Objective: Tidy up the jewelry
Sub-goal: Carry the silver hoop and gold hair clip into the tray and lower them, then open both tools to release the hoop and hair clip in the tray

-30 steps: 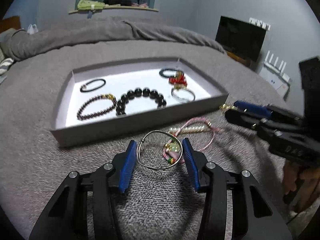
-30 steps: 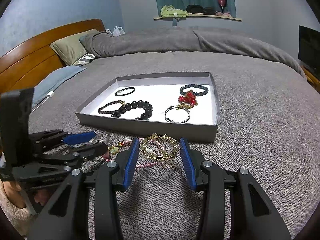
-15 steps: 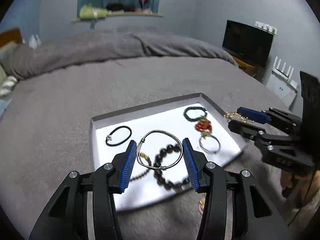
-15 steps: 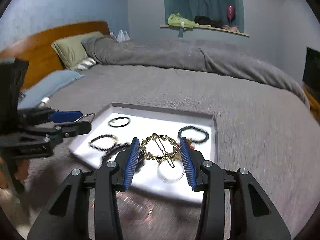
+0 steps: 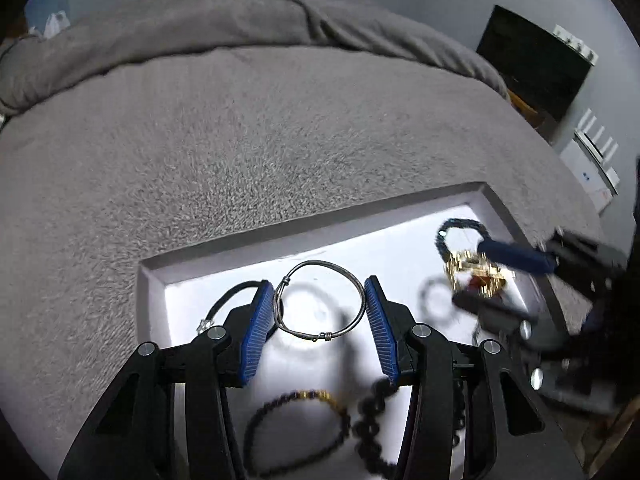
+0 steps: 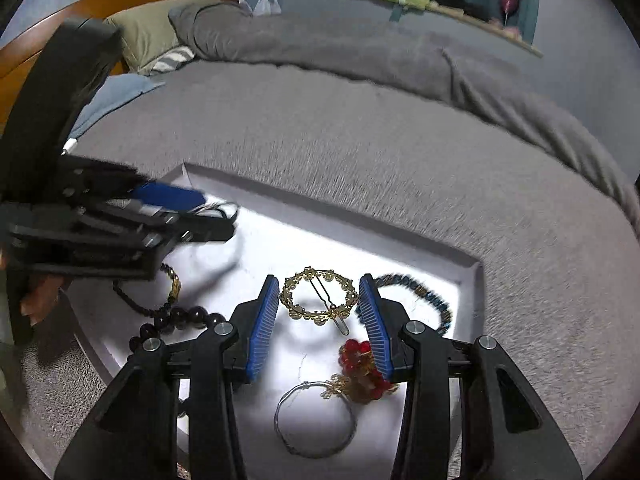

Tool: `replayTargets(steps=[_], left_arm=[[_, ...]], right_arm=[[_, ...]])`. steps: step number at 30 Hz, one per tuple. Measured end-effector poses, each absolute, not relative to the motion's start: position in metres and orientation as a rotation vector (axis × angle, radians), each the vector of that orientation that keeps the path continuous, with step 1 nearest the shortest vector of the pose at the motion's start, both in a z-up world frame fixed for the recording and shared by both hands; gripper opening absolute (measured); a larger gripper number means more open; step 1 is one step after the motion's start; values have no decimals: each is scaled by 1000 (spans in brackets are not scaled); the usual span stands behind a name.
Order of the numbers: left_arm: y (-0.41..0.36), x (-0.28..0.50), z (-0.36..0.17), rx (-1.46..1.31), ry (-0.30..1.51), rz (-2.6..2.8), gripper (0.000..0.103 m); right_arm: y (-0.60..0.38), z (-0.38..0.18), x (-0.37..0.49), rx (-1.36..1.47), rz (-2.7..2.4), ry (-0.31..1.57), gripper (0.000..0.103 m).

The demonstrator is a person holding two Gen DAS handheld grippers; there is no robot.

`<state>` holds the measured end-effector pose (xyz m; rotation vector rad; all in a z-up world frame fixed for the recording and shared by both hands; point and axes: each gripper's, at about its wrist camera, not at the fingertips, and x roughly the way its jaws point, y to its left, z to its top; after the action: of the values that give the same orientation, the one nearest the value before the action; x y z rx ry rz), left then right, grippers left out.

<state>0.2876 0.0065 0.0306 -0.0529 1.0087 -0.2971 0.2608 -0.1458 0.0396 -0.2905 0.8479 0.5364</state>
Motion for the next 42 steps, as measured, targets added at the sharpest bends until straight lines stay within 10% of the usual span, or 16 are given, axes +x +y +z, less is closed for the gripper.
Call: replayTargets(steps=[42], left_arm=[[-16,309,7,6,1054,-280,49]], right_arm=[[-128,12,268,-451,473,900,42]])
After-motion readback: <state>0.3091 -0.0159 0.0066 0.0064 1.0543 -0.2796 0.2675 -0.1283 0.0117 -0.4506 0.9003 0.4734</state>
